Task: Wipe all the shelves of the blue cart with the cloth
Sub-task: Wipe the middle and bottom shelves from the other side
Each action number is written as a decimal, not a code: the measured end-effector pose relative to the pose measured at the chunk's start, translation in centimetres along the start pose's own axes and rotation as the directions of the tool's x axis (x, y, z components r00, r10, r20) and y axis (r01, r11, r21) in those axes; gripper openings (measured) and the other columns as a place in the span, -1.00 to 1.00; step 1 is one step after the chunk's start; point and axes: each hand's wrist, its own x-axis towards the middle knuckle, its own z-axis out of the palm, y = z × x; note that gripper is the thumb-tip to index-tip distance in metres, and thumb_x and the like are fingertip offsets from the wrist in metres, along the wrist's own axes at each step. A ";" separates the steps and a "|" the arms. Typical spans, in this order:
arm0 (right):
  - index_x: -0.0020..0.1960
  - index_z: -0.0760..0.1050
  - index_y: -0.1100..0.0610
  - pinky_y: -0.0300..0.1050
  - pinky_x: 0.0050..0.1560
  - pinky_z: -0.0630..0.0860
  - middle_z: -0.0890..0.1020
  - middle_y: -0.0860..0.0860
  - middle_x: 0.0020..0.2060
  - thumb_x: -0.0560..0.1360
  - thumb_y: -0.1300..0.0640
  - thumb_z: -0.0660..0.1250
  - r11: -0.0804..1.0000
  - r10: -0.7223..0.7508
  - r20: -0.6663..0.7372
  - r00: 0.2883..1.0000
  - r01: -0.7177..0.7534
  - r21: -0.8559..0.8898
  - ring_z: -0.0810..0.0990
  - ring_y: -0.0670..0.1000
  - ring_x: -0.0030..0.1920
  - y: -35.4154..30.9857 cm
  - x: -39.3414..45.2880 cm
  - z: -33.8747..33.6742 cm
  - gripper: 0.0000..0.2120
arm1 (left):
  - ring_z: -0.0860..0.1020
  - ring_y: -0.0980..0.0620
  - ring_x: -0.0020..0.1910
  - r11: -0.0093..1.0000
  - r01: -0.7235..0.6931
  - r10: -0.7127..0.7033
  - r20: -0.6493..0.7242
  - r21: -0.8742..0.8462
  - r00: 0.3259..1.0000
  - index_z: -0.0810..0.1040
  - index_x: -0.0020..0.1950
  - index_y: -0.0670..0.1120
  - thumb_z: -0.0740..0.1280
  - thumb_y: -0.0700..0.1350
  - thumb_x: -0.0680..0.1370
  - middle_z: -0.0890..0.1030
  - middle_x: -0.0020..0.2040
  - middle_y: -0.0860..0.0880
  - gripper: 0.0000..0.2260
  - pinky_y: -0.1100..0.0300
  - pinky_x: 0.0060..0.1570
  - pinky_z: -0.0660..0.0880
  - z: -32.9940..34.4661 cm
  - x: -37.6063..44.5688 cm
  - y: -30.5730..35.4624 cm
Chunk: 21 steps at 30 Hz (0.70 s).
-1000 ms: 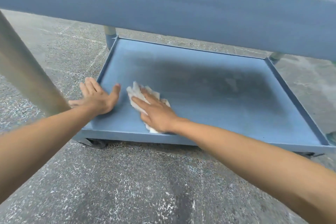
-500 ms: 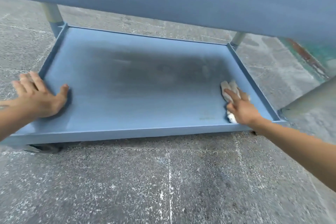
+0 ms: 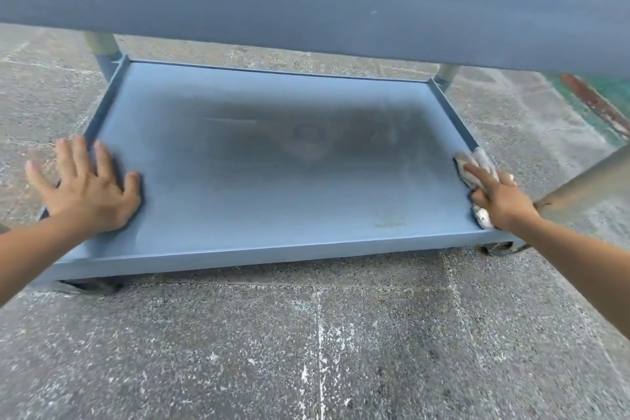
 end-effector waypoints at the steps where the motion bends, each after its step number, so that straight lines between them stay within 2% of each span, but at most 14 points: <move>1: 0.64 0.20 -0.10 0.23 0.23 0.46 0.24 0.30 0.52 0.69 0.15 0.21 1.000 -0.009 -0.016 1.000 0.010 0.020 0.50 0.43 0.28 0.0 0.1 0.2 -0.45 | -0.20 -0.18 0.63 0.998 -0.036 0.035 0.027 0.054 0.999 -0.05 0.66 -0.09 -0.08 0.29 0.62 -0.13 0.66 -0.18 -0.29 -0.31 0.53 -0.19 -0.2 0.0 0.8; 3: 0.63 0.24 -0.09 0.23 0.24 0.45 0.25 0.31 0.51 0.68 0.16 0.23 0.999 -0.009 -0.037 0.999 0.010 0.045 0.48 0.43 0.30 0.0 0.1 0.3 -0.45 | -0.20 -0.06 0.64 0.996 -0.078 0.074 0.084 0.049 0.994 -0.07 0.66 -0.03 -0.13 0.32 0.62 -0.15 0.67 -0.07 -0.30 -0.17 0.54 -0.25 -0.7 -0.1 2.7; 5: 0.62 0.25 -0.10 0.26 0.26 0.44 0.24 0.30 0.52 0.68 0.15 0.24 0.999 -0.003 -0.038 0.999 0.004 0.048 0.46 0.43 0.34 -0.1 0.1 0.4 -0.45 | -0.17 -0.05 0.64 0.994 -0.105 0.105 0.126 -0.011 0.986 -0.05 0.66 -0.01 -0.12 0.30 0.63 -0.11 0.67 -0.06 -0.33 -0.12 0.56 -0.21 -1.1 -0.3 4.8; 9: 0.62 0.23 -0.12 0.28 0.29 0.42 0.23 0.29 0.54 0.68 0.12 0.23 0.999 0.028 -0.037 0.999 -0.027 0.038 0.41 0.42 0.41 -0.3 0.1 0.4 -0.46 | -0.02 -0.10 0.63 0.987 -0.156 0.162 0.153 -0.050 0.975 0.09 0.62 -0.02 -0.11 0.27 0.63 0.04 0.65 -0.07 -0.38 -0.16 0.55 -0.03 -1.1 -0.3 6.2; 14: 0.62 0.25 -0.03 0.29 0.34 0.41 0.26 0.28 0.54 0.69 0.13 0.18 0.996 0.050 -0.081 0.995 -0.044 0.075 0.42 0.44 0.39 -1.9 0.2 1.0 -0.49 | -0.04 -0.11 0.63 0.983 -0.182 0.186 0.237 -0.036 0.954 -0.02 0.65 -0.02 -0.06 0.34 0.61 -0.04 0.67 -0.06 -0.29 -0.14 0.53 0.05 -1.2 0.0 6.0; 16: 0.62 0.23 -0.05 0.27 0.34 0.42 0.22 0.24 0.59 0.70 0.14 0.15 0.991 0.099 -0.094 0.991 -0.090 0.094 0.45 0.44 0.37 -3.4 0.3 1.3 -0.50 | 0.02 -0.14 0.61 0.977 -0.209 0.212 0.244 -0.040 0.946 0.03 0.62 -0.05 -0.06 0.36 0.60 0.03 0.64 -0.09 -0.29 -0.16 0.49 0.14 -1.5 0.2 5.9; 18: 0.63 0.20 -0.06 0.27 0.40 0.37 0.12 0.20 0.64 0.70 0.14 0.11 0.984 0.154 -0.085 0.984 -0.145 0.105 0.41 0.42 0.44 -5.4 0.6 1.5 -0.49 | 0.11 -0.15 0.57 0.974 -0.219 0.228 0.264 -0.063 0.937 0.12 0.57 -0.07 -0.09 0.33 0.61 0.13 0.59 -0.09 -0.33 -0.19 0.42 0.24 -2.3 0.4 5.9; 21: 0.63 0.18 -0.06 0.30 0.49 0.30 0.07 0.20 0.66 0.70 0.15 0.10 0.987 0.087 -0.057 0.995 -0.078 0.139 0.27 0.39 0.55 -9.9 0.6 2.2 -0.49 | 0.28 -0.16 0.48 0.974 -0.221 0.225 0.293 -0.050 0.929 0.29 0.43 -0.05 -0.16 0.31 0.61 0.29 0.47 -0.10 -0.40 -0.17 0.30 0.36 -3.6 1.0 5.6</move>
